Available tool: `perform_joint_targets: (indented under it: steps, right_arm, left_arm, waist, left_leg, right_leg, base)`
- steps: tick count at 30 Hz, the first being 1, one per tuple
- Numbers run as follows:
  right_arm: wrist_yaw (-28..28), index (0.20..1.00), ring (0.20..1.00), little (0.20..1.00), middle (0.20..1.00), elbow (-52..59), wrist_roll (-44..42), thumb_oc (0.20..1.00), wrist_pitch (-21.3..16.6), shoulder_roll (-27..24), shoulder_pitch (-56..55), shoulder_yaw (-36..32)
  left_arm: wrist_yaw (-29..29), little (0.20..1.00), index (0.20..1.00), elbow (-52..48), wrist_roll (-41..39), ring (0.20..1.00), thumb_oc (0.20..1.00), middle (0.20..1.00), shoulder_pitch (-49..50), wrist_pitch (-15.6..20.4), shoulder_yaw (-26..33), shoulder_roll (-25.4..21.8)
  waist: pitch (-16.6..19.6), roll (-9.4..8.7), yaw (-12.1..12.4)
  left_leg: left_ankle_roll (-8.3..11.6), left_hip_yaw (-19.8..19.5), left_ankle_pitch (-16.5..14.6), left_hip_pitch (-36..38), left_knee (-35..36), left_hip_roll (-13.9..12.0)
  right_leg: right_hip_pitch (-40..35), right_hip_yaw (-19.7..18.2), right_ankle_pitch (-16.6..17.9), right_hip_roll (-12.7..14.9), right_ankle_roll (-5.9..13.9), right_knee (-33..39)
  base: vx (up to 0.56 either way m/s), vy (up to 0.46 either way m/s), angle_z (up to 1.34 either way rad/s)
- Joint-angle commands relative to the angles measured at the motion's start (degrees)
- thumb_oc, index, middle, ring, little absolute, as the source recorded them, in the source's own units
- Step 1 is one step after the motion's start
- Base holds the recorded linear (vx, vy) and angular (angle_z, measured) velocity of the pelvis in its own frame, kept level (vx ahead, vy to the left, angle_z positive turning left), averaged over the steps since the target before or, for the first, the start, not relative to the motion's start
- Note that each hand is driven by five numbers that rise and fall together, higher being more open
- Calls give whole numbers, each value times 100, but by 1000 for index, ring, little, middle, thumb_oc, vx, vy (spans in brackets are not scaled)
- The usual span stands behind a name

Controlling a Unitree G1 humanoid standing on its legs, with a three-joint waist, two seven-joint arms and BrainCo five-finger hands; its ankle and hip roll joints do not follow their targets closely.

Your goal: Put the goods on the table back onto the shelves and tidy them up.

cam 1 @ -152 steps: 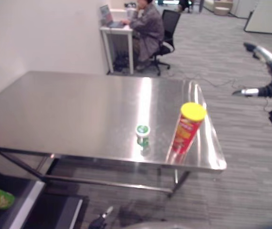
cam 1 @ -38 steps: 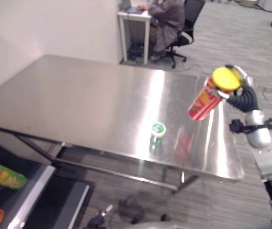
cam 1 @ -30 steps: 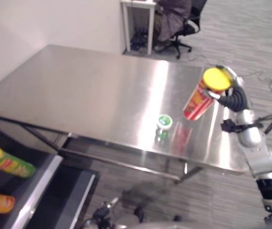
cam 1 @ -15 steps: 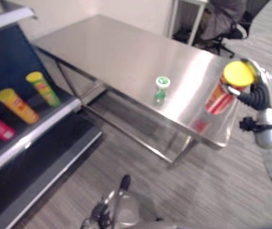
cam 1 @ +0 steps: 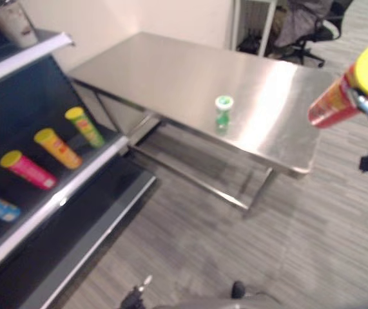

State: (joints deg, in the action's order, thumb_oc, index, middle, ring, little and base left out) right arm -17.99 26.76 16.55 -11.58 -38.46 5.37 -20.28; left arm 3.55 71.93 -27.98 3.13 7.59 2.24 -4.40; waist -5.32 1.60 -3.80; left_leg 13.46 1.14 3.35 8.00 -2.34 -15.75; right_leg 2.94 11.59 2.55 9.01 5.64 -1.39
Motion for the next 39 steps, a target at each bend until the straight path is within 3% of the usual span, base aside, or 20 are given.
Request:
perform_joint_targets:
  steps: [1,4,5,6,7,8,9,11,14,17,20,21,22,23,25,26,32,34,36,39]
  right_arm:
    - [-91,200,200,200,200,184,-572,200,-341,-21,3,-286]
    - [-145,200,200,200,200,100,-568,200,-253,-105,-35,-365]
    - [-211,200,200,200,200,70,-510,200,-219,-113,-20,-398]
    - [-254,200,200,200,200,121,-365,200,-141,-46,-81,-570]
    - [-251,200,200,200,200,132,-362,200,-136,-37,-87,-583]
    - [-202,200,200,200,200,174,-269,200,-13,166,-237,-590]
    - [-198,200,200,200,200,187,-266,200,-6,181,-240,-595]
    - [36,200,200,200,200,390,-479,200,-80,569,-499,-540]
    - [156,200,200,200,200,356,-824,200,-197,713,-433,-308]
    - [511,200,200,200,200,476,-1313,200,-346,776,-317,178]
    - [977,200,200,200,200,586,-1684,200,-446,828,-332,814]
    - [1520,200,200,200,200,691,-1978,200,-504,771,-406,1698]
    - [1520,200,200,200,200,685,-1978,200,-507,771,-398,1703]
    - [1847,200,200,200,200,522,-2281,200,-520,819,-426,2364]
    - [1922,200,200,200,200,451,-2284,200,-513,812,-381,2587]
    - [2037,200,200,200,200,214,-2288,200,-426,881,-378,3013]
    - [2130,200,200,200,200,-278,-2309,200,-322,927,43,3866]
    - [2113,200,200,200,200,-417,-2325,200,-321,942,212,4022]
    - [2050,200,200,200,200,-520,-2235,200,-286,891,281,4096]
    - [1995,200,200,200,200,-683,-2154,200,-265,846,254,4085]
  left_arm:
    - [-15,1000,1000,162,378,1000,1000,1000,52,124,-323,-64]
    - [43,1000,1000,77,470,1000,1000,1000,15,106,-546,27]
    - [60,1000,1000,31,643,1000,1000,1000,0,105,-719,41]
    - [108,1000,1000,-33,905,1000,1000,1000,-108,98,-1020,50]
    - [106,1000,1000,-34,906,1000,1000,1000,-114,97,-1026,46]
    - [77,1000,1000,-57,1004,1000,1000,1000,-187,100,-1033,-44]
    - [77,1000,1000,-58,1005,1000,1000,1000,-189,99,-1032,-53]
    - [-6,1000,1000,94,1107,1000,1000,1000,-164,79,-728,-137]
    - [-23,1000,1000,83,919,1000,1000,1000,-81,96,-564,-235]
    - [-33,1000,1000,64,539,1000,1000,1000,4,87,-254,-339]
    - [-3,1000,1000,363,476,1000,1000,1000,92,22,-40,-320]
    - [61,1000,1000,418,399,1000,1000,1000,76,-3,8,-326]
    - [61,1000,1000,418,399,1000,1000,1000,75,-3,13,-327]
    - [149,1000,1000,352,457,1000,1000,1000,48,7,-176,-311]
    - [163,1000,1000,298,493,1000,1000,1000,45,15,-272,-322]
    - [142,1000,1000,271,496,1000,1000,1000,-14,49,-339,-297]
    - [29,1000,1000,-2,182,1000,1000,1000,172,80,-358,-227]
    - [18,1000,1000,24,91,1000,1000,1000,202,56,-367,-190]
    - [-26,1000,1000,-51,-317,1000,1000,1000,184,70,-244,-151]
    - [-83,1000,1000,-158,-443,1000,1000,1000,187,107,-157,-189]
  waist:
    - [561,-58,-154]
    - [558,36,-218]
    - [525,69,-233]
    - [468,69,-309]
    - [463,42,-304]
    - [392,-71,-298]
    - [389,-110,-308]
    - [275,-317,-228]
    - [178,-429,-179]
    - [48,-459,-65]
    - [80,-423,56]
    - [118,-440,124]
    - [130,-448,117]
    - [157,-496,139]
    - [160,-509,143]
    - [218,-601,165]
    - [296,-545,371]
    - [194,-567,430]
    - [13,-629,512]
    - [-69,-656,534]
  left_leg:
    - [-218,-139,1280,362,-87,-617]
    - [-208,-97,995,405,101,-586]
    - [-250,78,477,458,241,-538]
    - [-265,479,-517,628,734,-327]
    - [-276,472,-505,619,734,-295]
    - [-366,472,-1199,611,734,22]
    - [-380,454,-1178,597,734,63]
    - [-611,518,-1504,684,734,543]
    - [-804,460,-1408,608,734,765]
    - [-1077,250,-1273,473,734,1049]
    - [-1287,157,-1063,295,734,1241]
    - [-1375,97,-859,86,734,1363]
    - [-1373,95,-838,61,734,1369]
    - [-1401,10,-780,-12,734,1483]
    - [-1411,-41,-744,-56,734,1520]
    - [-1418,-212,-794,-81,734,1684]
    - [-1423,-158,-890,-55,629,1663]
    - [-1411,-122,-1050,-274,133,1693]
    - [-1240,2,-1144,-671,-706,1764]
    - [-1090,227,-952,-1017,-1210,1591]
  right_leg:
    - [507,-132,367,71,226,542]
    - [639,-62,550,283,391,436]
    - [686,-48,660,439,500,417]
    - [805,124,971,882,717,410]
    - [810,116,999,911,720,420]
    - [809,222,1416,1240,917,555]
    - [811,218,1451,1280,921,570]
    - [845,103,1719,1549,936,639]
    - [906,-149,1841,1547,936,639]
    - [691,-680,1137,1064,717,242]
    - [461,-816,295,252,392,-458]
    - [340,-812,-342,-477,119,-1033]
    - [362,-811,-325,-470,115,-1030]
    - [249,-954,-606,-899,-42,-1203]
    - [346,-1034,-584,-1012,-83,-1269]
    - [5,-1237,-597,-1081,-185,-709]
    - [-382,-1179,-283,-1020,-215,170]
    - [-475,-1134,-263,-981,-229,291]
    - [-668,-981,-262,-863,-283,403]
    - [-821,-844,-270,-753,-290,510]
  base:
    - [-340,344,54]
    - [-353,352,65]
    - [-401,448,51]
    - [-416,445,51]
    - [-521,572,104]
    - [-264,261,95]
    - [-379,409,88]
    - [-332,382,23]
    - [-286,281,25]
    - [-243,266,25]
    - [-199,246,13]
    - [-178,196,27]
    - [-128,194,42]
    - [-21,53,26]
    - [22,32,20]
    - [66,-1,13]
    - [105,-34,10]
    - [0,-7,-2]
    - [-10,-9,13]
    - [50,50,62]
